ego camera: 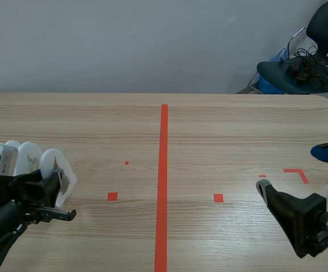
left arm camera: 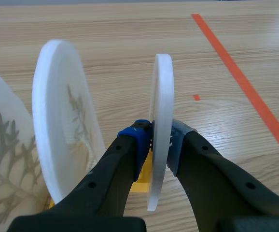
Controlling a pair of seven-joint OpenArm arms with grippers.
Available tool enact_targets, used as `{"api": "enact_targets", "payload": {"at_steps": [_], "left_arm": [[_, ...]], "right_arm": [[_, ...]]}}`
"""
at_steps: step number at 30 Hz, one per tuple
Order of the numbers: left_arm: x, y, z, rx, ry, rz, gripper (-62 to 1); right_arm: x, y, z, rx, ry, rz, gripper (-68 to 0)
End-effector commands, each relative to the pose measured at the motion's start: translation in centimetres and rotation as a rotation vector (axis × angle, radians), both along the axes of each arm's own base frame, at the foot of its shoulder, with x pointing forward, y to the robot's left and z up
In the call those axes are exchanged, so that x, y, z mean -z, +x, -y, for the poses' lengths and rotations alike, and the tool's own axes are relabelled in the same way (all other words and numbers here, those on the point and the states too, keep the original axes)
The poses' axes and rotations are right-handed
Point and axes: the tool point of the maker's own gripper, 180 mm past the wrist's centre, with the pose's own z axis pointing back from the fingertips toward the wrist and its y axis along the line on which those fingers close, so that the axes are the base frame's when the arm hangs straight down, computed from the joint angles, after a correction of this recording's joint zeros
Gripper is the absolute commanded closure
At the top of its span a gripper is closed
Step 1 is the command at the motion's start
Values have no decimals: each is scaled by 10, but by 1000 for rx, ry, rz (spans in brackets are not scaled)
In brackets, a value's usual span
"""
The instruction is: Do the leaf sorting experiment
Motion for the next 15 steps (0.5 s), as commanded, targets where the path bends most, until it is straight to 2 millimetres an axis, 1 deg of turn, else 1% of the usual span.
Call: {"api": "enact_targets", "payload": {"at_steps": [1, 4, 9, 15], "left_arm": [[-8, 8, -4, -16, 3, 42, -85], [2, 13, -11, -33, 7, 33, -85], [16, 14, -17, -50, 12, 1, -85], [22, 11, -21, -61, 12, -4, -86]], "right_arm": [[-10, 6, 0, 3, 6, 38, -679], [-10, 6, 0, 3, 6, 38, -679], [-10, 6, 0, 3, 6, 38, -679], [-10, 6, 0, 3, 6, 38, -679]]}}
